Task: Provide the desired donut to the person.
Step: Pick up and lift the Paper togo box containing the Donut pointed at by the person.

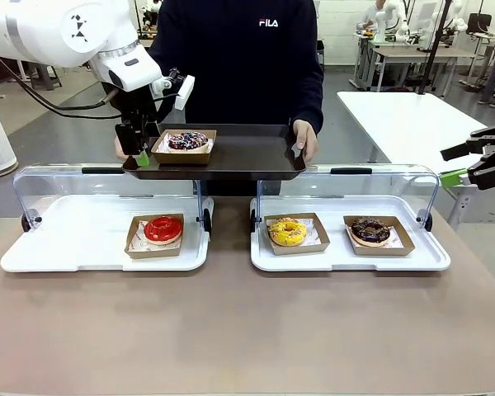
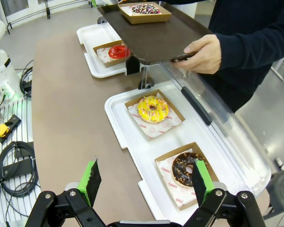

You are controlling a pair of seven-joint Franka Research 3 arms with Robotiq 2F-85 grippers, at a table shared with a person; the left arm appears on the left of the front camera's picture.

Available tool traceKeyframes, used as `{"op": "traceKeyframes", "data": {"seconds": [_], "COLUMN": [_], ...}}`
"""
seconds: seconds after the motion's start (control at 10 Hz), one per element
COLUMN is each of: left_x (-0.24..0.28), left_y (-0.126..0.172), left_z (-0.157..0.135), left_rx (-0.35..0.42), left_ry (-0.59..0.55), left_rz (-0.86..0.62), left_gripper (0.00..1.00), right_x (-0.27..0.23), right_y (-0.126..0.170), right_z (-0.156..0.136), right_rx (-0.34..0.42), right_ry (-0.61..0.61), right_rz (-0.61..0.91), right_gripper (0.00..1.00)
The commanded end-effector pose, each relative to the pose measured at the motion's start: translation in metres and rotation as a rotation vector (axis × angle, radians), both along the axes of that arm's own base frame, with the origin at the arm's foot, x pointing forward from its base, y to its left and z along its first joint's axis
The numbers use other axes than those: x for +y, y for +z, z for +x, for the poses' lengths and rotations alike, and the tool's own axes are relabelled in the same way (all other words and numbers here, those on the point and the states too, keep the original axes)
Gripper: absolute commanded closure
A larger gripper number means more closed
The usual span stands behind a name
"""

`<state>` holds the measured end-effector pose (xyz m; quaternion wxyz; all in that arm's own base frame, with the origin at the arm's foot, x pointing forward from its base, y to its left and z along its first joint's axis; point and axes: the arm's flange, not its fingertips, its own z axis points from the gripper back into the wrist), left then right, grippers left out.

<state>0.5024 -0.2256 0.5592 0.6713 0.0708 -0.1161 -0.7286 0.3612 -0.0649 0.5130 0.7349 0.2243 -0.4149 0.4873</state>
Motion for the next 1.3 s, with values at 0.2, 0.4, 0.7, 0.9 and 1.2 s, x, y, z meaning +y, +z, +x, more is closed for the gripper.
{"op": "traceKeyframes", "data": {"seconds": [0.2, 0.4, 0.7, 0.9, 1.2], "left_x": [0.0, 0.0, 0.015, 0.091, 0.206], "left_y": [0.0, 0.0, 0.034, 0.061, 0.038], "left_z": [0.002, 0.002, -0.01, -0.038, -0.087], "left_rx": [-0.017, -0.017, 0.002, 0.061, 0.049], "left_ry": [0.005, 0.005, 0.011, 0.113, 0.21], "left_rz": [0.002, 0.002, -0.08, -0.233, -0.453], "left_gripper": [0.0, 0.0, 0.0, 0.0, 0.0], "right_x": [0.001, 0.001, 0.001, 0.001, 0.001], "right_y": [-0.001, -0.001, -0.001, -0.001, -0.001], "right_z": [0.004, 0.004, 0.004, 0.004, 0.004], "right_rx": [-0.02, -0.02, -0.02, -0.02, -0.02], "right_ry": [0.012, 0.012, 0.012, 0.012, 0.012], "right_rz": [0.027, 0.027, 0.027, 0.027, 0.027], "right_gripper": [0.0, 0.0, 0.0, 0.0, 0.0]}}
